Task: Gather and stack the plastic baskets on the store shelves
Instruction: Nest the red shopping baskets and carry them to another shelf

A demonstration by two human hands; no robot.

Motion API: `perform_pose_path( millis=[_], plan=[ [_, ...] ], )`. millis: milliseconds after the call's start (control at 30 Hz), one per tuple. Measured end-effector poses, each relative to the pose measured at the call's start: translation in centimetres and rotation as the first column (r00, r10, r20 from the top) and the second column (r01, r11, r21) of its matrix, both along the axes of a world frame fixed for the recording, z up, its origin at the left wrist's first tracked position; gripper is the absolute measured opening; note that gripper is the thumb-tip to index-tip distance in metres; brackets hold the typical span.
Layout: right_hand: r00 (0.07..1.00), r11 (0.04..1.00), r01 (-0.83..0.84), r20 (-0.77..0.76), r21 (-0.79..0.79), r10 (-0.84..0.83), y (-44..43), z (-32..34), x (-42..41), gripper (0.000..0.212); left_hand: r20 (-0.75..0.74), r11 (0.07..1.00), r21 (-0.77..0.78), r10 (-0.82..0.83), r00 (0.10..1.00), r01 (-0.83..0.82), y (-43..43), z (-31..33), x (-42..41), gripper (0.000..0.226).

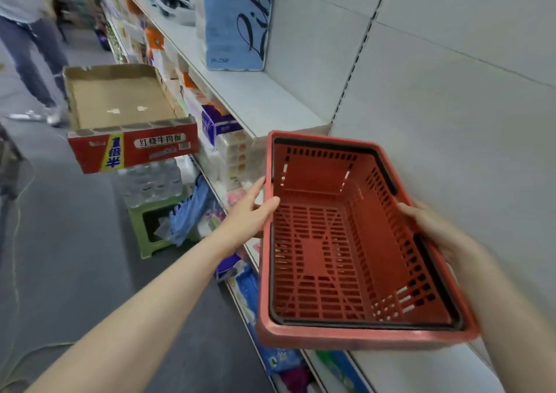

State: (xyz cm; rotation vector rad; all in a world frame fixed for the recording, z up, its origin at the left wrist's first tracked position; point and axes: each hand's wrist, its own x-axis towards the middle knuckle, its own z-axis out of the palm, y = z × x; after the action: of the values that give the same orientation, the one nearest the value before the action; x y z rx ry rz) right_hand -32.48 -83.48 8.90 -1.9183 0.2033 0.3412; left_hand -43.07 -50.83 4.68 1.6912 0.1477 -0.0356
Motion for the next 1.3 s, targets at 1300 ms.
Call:
perform_pose_path(
  millis=[1300],
  plan=[
    [0.934,0.257,0.355,0.353,-0.899,-0.052,9.0,-2.6,-17.7,0.054,0.373,0.333,0.927,-0.757,0.537,-0.174,3.6,-0.7,11.2,0.065]
  ],
)
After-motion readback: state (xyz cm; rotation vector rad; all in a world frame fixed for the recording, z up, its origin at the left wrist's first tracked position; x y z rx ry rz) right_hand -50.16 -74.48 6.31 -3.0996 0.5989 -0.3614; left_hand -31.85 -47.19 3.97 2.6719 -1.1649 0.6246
